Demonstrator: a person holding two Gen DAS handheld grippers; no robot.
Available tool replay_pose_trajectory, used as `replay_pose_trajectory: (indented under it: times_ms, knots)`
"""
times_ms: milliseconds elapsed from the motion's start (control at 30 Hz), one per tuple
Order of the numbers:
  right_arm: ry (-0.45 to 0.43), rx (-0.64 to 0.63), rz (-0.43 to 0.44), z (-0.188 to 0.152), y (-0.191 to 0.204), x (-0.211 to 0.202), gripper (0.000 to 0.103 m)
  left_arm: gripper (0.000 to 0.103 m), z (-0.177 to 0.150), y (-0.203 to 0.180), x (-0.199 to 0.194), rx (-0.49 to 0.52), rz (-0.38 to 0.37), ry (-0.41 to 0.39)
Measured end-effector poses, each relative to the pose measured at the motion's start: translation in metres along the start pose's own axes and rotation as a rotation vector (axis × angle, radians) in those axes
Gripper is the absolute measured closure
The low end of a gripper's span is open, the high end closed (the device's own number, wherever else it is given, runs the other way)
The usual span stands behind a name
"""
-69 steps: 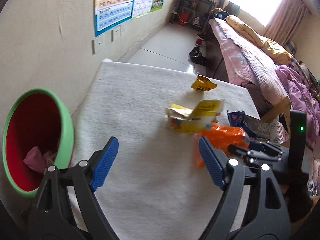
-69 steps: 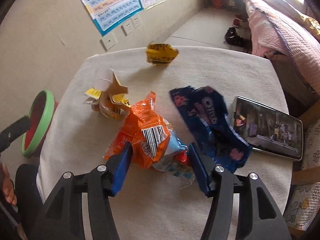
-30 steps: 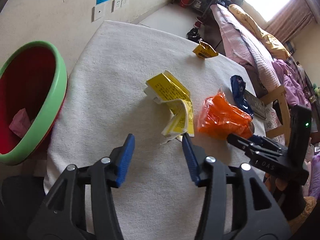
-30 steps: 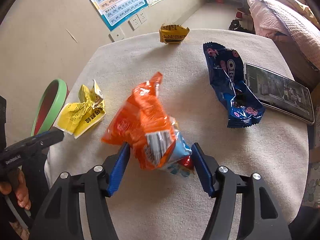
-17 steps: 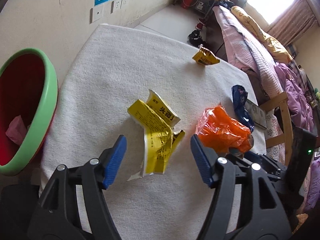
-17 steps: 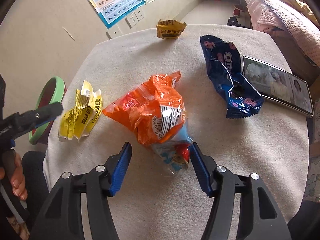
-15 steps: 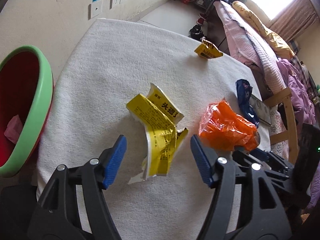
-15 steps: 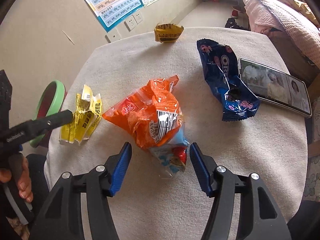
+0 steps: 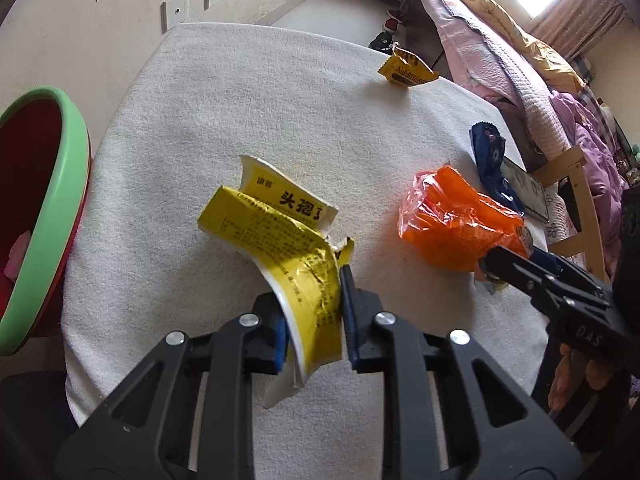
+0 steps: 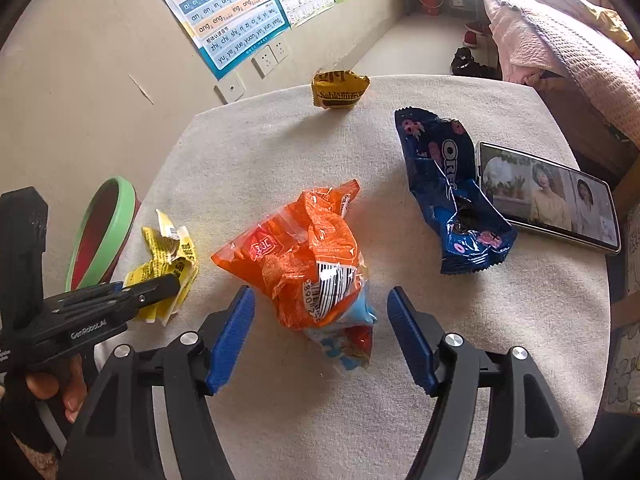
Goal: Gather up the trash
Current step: 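Grasp the torn yellow box with the left tool while the right tool grasps the orange snack bag, then lift the yellow box and orange bag and carry them over the red bin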
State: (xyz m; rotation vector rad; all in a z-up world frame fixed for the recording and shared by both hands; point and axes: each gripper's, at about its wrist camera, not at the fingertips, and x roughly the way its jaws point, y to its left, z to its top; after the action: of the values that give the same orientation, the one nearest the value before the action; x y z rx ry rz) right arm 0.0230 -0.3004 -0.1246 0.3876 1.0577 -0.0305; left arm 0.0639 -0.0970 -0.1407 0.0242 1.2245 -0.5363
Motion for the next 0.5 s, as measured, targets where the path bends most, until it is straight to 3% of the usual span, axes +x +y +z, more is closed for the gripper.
replay_pose_trajectory:
  times_ms: [133, 167, 200, 367, 500]
  knots:
    - [0.028, -0.015, -0.003, 0.002, 0.001, 0.007, 0.037, 0.082, -0.006, 0.002, -0.010, -0.008, -0.006, -0.011]
    - [0.037, -0.020, -0.003, 0.002, 0.001, 0.010, 0.040, 0.082, -0.007, 0.003, -0.011, -0.010, -0.007, -0.014]
    - [0.048, -0.022, 0.000, 0.002, 0.002, 0.012, 0.050, 0.082, -0.008, 0.003, -0.012, -0.011, -0.005, -0.014]
    - [0.046, -0.038, 0.008, -0.001, 0.005, 0.010, 0.058, 0.081, -0.010, 0.008, -0.009, -0.033, 0.001, -0.004]
    - [0.045, -0.033, 0.010, -0.001, 0.004, 0.009, 0.058, 0.058, -0.011, 0.010, -0.005, -0.043, 0.007, -0.002]
